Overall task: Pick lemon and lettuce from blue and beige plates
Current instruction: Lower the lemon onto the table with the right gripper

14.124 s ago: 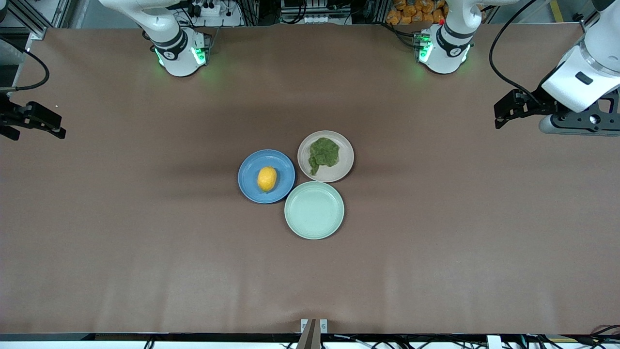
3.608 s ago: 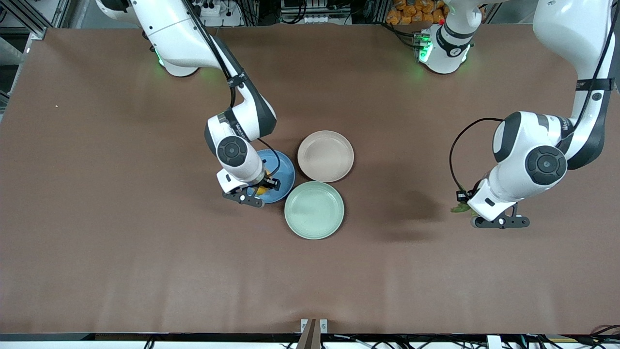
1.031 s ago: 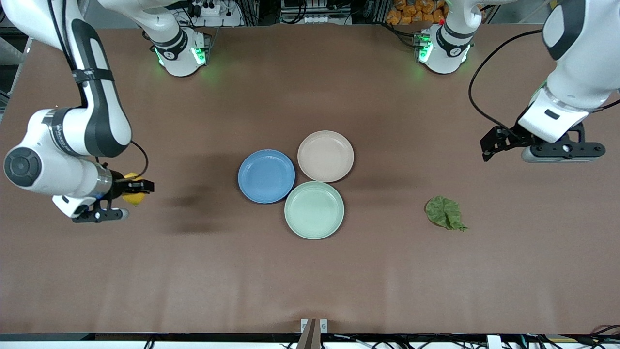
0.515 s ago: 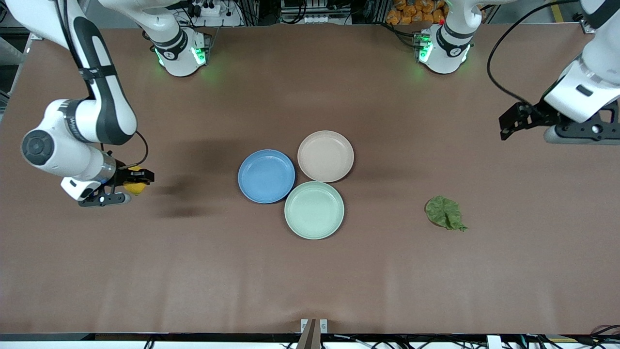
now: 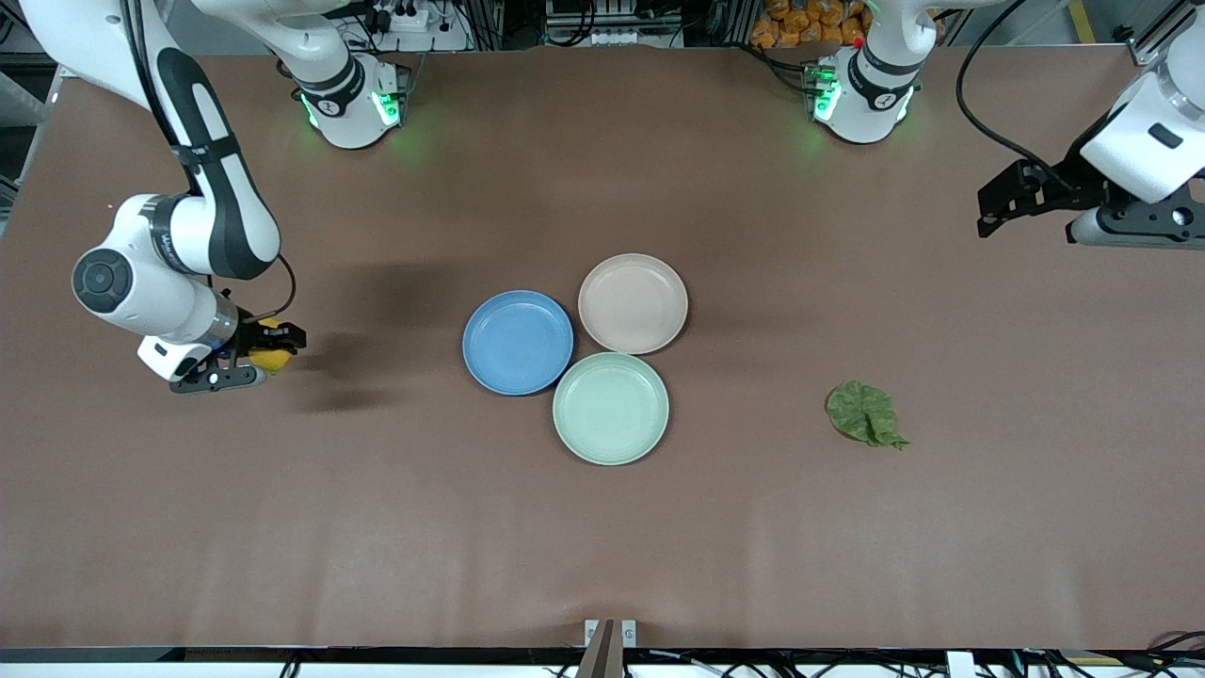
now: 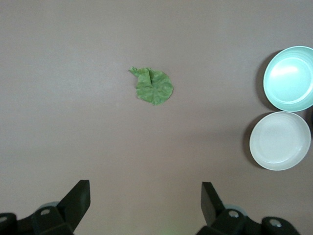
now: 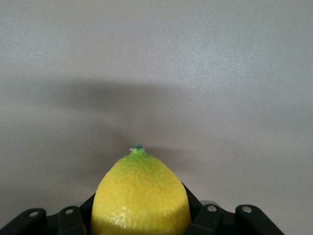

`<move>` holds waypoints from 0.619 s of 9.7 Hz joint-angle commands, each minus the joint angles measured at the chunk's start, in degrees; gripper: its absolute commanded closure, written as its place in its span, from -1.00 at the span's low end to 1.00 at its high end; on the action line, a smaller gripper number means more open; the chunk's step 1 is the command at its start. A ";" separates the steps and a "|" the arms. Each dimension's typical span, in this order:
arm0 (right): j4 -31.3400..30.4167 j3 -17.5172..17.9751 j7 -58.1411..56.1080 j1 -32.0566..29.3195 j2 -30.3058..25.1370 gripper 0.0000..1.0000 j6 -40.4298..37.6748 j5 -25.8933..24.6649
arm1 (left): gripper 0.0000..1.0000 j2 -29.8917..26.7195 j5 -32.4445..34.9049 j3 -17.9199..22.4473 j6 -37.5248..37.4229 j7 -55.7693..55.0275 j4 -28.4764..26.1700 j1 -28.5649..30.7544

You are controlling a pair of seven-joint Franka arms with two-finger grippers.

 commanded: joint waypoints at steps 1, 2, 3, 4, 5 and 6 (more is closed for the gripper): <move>-1.02 1.02 -0.83 -1.49 4.13 0.30 6.39 -0.92 | -1.00 0.67 -0.91 0.14 -2.46 0.98 2.69 0.31; -1.02 1.02 -1.70 -1.84 5.20 0.30 8.08 -0.83 | -1.00 0.75 -0.56 0.05 -2.46 0.89 2.95 0.22; -0.93 1.02 -1.71 -1.84 5.90 0.33 8.53 -0.65 | -1.00 0.84 0.57 -0.30 -2.46 0.63 3.82 0.31; -0.93 1.02 -1.71 -2.10 6.69 0.33 9.05 -0.56 | -1.00 0.84 1.11 -0.39 -2.37 0.36 3.92 0.39; -0.93 1.02 -1.36 -2.02 7.31 0.33 9.23 -0.04 | -1.00 0.93 1.20 -0.30 -2.11 0.45 4.01 0.48; -0.76 1.02 -1.18 -2.11 7.93 0.33 9.93 0.31 | -1.00 0.93 1.29 -0.30 -2.02 0.45 4.01 0.40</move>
